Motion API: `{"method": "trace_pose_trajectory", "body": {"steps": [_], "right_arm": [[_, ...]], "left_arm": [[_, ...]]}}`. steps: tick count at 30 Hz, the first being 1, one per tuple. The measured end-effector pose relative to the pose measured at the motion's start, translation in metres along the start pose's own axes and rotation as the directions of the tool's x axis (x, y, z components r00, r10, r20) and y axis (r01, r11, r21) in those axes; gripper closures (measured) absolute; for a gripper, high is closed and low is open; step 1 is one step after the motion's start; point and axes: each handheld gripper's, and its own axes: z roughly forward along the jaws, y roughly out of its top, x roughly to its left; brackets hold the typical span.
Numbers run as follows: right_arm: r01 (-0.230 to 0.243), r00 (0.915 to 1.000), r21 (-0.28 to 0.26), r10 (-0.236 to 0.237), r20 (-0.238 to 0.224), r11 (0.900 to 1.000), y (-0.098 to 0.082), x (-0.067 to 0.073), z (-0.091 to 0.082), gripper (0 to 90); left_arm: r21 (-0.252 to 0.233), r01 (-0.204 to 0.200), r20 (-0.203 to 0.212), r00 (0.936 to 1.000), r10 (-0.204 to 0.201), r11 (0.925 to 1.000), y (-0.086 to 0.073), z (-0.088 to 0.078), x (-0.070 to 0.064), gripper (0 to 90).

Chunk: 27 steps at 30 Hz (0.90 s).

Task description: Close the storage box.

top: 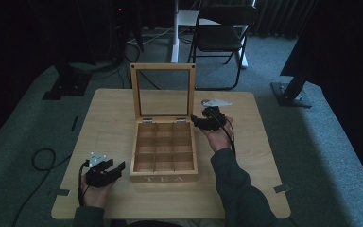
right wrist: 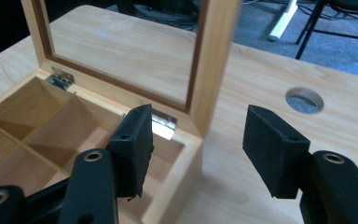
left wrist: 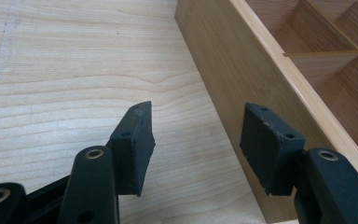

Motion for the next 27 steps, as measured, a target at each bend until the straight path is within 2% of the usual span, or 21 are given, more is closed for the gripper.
{"method": "trace_pose_trajectory", "body": {"steps": [3,10,14,20,27], "right_arm": [[0.017,0.9998,0.004,-0.017,0.006,1.000,0.008,0.001,0.007,41.6],[0.008,1.0000,-0.016,-0.008,-0.001,1.000,0.021,-0.004,0.017,41.1],[-0.010,0.9999,-0.011,0.010,-0.004,1.000,0.025,-0.006,0.021,40.4],[-0.001,1.0000,0.011,0.001,0.000,1.000,0.035,-0.010,0.033,36.3],[-0.004,1.0000,0.006,0.004,0.000,1.000,0.043,-0.013,0.038,36.1]], "left_arm": [[-0.001,0.000,0.000,1.0000,0.000,1.0000,0.000,0.000,0.000,44.7],[0.000,0.000,-0.007,1.0000,0.000,1.0000,-0.002,-0.002,0.001,44.6],[0.002,-0.001,-0.009,1.0000,0.001,1.0000,-0.002,-0.002,0.002,44.6],[0.001,0.001,-0.014,0.9999,-0.001,1.0000,-0.004,-0.003,0.003,44.0],[0.001,0.002,-0.015,0.9999,-0.002,1.0000,-0.004,-0.003,0.003,44.0]]}}
